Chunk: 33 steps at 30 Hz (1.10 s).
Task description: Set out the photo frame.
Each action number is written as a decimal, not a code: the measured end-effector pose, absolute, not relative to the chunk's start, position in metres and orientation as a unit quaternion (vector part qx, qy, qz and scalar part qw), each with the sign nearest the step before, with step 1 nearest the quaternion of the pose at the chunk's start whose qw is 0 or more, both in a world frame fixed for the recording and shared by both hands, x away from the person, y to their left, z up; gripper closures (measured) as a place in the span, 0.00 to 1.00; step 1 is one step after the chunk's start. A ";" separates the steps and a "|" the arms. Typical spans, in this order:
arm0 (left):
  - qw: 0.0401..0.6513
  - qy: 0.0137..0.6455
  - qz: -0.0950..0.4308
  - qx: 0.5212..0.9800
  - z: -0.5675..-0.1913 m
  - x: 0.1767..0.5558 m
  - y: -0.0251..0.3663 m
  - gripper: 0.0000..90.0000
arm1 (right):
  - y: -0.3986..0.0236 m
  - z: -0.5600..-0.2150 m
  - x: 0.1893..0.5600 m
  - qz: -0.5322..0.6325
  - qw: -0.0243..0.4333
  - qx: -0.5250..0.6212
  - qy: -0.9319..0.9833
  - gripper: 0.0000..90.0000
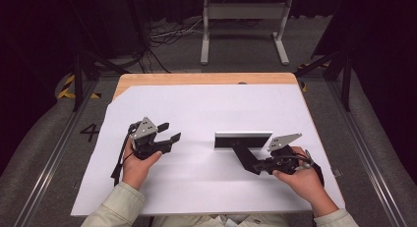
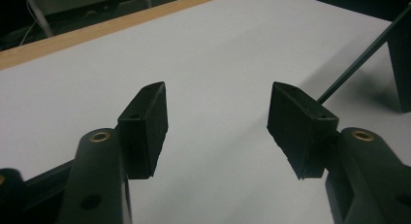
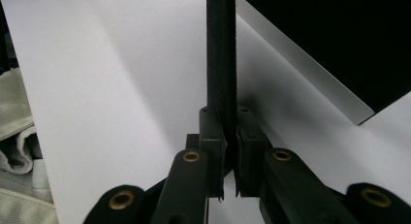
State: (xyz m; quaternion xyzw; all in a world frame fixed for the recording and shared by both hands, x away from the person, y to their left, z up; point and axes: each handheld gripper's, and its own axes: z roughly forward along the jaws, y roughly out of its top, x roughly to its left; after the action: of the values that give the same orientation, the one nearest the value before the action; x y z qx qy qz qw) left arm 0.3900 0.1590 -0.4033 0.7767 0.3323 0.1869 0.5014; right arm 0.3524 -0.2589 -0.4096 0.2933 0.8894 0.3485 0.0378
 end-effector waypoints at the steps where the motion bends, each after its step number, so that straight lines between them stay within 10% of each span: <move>1: 0.499 0.330 0.192 0.778 -0.403 0.390 0.159 0.45 | -0.259 -0.410 0.352 0.348 0.038 0.293 0.889 0.94; 33: 0.484 0.298 0.152 0.809 -0.400 0.396 0.143 0.66 | -0.283 -0.378 0.334 0.375 0.070 0.307 0.872 0.93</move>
State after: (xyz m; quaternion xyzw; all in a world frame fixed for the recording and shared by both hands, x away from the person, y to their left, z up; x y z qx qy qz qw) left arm 0.3960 0.1431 -0.4004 0.8086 0.2980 0.1521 0.4841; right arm 0.3335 -0.2825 -0.3776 0.3068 0.8719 0.3751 0.0703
